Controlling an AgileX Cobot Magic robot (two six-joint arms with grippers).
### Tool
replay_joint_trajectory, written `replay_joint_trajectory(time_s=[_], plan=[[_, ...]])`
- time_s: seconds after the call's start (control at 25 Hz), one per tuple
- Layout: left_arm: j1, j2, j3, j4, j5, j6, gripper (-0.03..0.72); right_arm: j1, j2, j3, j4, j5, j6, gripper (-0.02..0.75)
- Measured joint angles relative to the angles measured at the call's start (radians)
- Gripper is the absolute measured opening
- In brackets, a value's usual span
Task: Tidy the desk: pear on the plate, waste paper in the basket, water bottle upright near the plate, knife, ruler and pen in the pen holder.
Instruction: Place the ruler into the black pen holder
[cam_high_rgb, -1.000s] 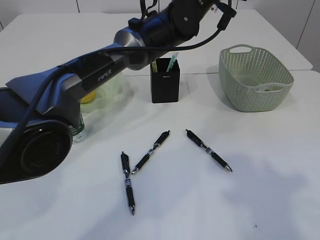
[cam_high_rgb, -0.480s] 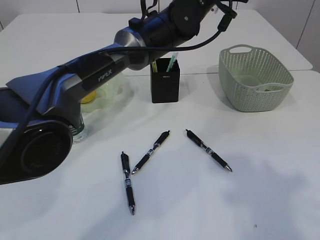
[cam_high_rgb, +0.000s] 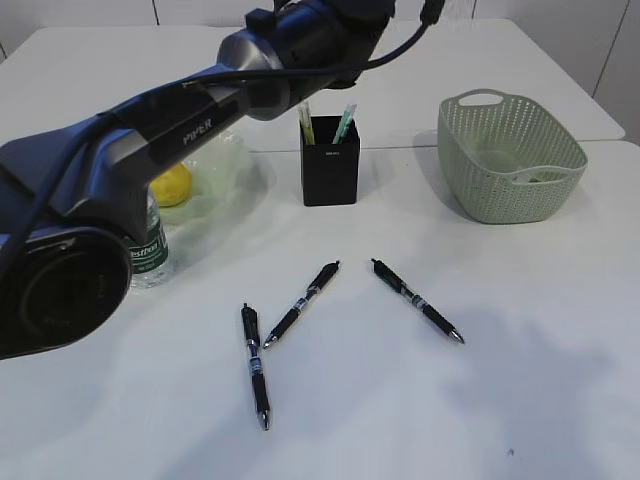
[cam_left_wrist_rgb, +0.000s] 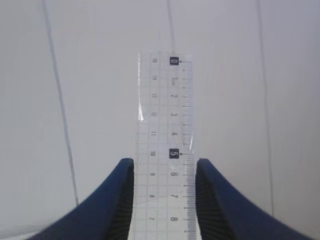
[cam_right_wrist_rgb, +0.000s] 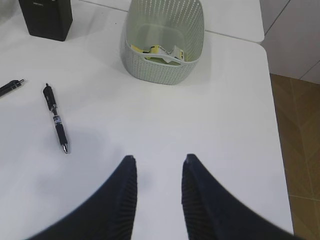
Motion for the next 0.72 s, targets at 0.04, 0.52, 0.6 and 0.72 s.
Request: replay_joint_trajectory(time_s=[0.04, 0.52, 0.6, 0.72], plan=[[0.0, -0.002, 0.0, -0.061, -0.044, 0.034, 0.265, 0.0, 0.0, 0.0, 0.0, 0.0, 0.0, 0.261], [-0.002, -0.006, 0.0, -0.28, -0.139, 0.191, 0.265, 0.0, 0.0, 0.0, 0.0, 0.0, 0.0, 0.261], [-0.002, -0.006, 0.0, -0.304, -0.139, 0.212, 0.265, 0.0, 0.0, 0.0, 0.0, 0.0, 0.0, 0.261], [-0.002, -0.006, 0.0, -0.332, -0.141, 0.234, 0.265, 0.0, 0.0, 0.0, 0.0, -0.002, 0.0, 0.261]])
